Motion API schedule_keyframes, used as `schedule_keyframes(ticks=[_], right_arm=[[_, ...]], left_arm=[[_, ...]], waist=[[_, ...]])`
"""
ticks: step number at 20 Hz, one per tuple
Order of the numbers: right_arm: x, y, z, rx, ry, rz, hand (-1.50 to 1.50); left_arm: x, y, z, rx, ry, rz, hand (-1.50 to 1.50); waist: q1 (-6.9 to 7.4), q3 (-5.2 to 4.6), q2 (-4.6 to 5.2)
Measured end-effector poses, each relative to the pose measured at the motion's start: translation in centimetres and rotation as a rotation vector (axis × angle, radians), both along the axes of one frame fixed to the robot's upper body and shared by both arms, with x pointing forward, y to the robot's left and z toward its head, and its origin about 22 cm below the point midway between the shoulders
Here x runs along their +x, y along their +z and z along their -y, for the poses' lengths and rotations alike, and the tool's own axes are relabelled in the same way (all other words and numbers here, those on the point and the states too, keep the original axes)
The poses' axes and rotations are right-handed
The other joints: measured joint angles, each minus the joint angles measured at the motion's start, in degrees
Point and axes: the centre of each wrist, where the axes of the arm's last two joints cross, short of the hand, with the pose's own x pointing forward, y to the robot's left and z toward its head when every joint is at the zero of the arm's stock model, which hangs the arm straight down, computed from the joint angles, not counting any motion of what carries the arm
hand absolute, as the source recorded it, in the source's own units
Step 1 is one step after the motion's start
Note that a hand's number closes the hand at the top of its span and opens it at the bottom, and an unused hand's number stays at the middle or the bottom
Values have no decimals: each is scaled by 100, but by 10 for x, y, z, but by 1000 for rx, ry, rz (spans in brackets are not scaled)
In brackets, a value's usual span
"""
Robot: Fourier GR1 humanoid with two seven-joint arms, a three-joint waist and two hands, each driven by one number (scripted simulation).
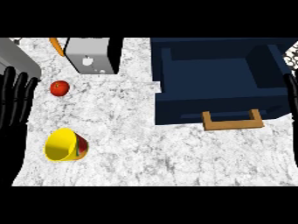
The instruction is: Pick up the cup, place it into the drawer and close the drawer
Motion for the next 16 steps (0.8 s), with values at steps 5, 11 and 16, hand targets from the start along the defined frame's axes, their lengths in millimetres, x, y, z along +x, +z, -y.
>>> schedule_keyframes(ticks=[5,11,16], right_arm=[[-8,-8,-1,-4,10,-39,-150],[-5,-9,-9,47,114,-131,-150],[6,-13,-10,55,139,-153,-150]], left_arm=[[-4,-7,-6,-6,-75,-9,-150],[-12,-20,-12,-133,-175,-115,-150],[-20,-20,-11,-171,-197,-146,-150]], waist=[[211,40,-116],[297,52,-150],[308,55,-159]])
